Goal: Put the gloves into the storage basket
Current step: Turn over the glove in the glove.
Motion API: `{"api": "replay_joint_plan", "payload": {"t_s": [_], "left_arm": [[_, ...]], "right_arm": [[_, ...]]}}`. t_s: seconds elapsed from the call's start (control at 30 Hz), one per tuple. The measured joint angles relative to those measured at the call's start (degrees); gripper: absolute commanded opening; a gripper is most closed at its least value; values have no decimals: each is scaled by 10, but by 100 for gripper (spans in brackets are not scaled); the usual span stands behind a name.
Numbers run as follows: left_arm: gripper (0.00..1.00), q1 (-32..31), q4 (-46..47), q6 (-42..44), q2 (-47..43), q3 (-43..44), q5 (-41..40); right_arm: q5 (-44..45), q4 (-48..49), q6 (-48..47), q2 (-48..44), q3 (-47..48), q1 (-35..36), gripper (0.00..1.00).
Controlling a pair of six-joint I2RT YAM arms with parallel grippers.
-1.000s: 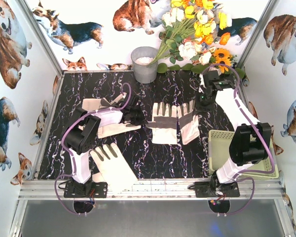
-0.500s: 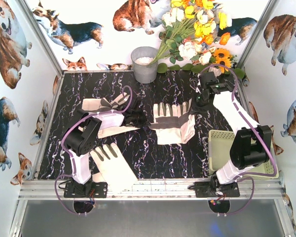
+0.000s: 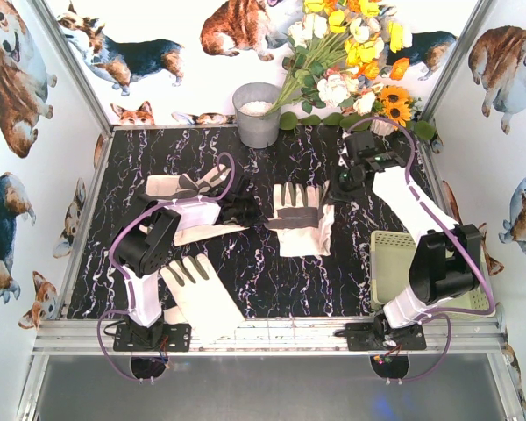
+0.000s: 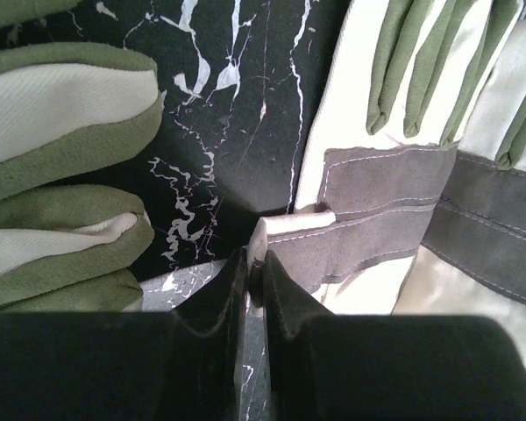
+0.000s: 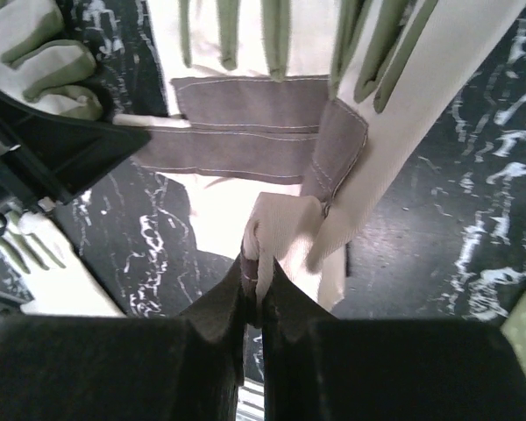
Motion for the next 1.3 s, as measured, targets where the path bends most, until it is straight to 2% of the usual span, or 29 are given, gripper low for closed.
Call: {"api": "replay_joint_plan", "payload": {"t_s": [0.3, 0.67, 1.07, 1.3], "left_arm": [[0, 0, 4, -1, 0, -2, 0], [0, -2, 10, -4, 0, -3, 0], [0, -3, 14, -10, 0, -3, 0], [0, -3, 14, -12, 0, -3, 1]], "right_arm": [[-53, 63, 61, 9, -27, 40, 0], [-109, 133, 122, 83, -46, 65, 0], [-125, 165, 108, 167, -26, 101, 0], [-136, 167, 92, 177, -17, 111, 0]]}}
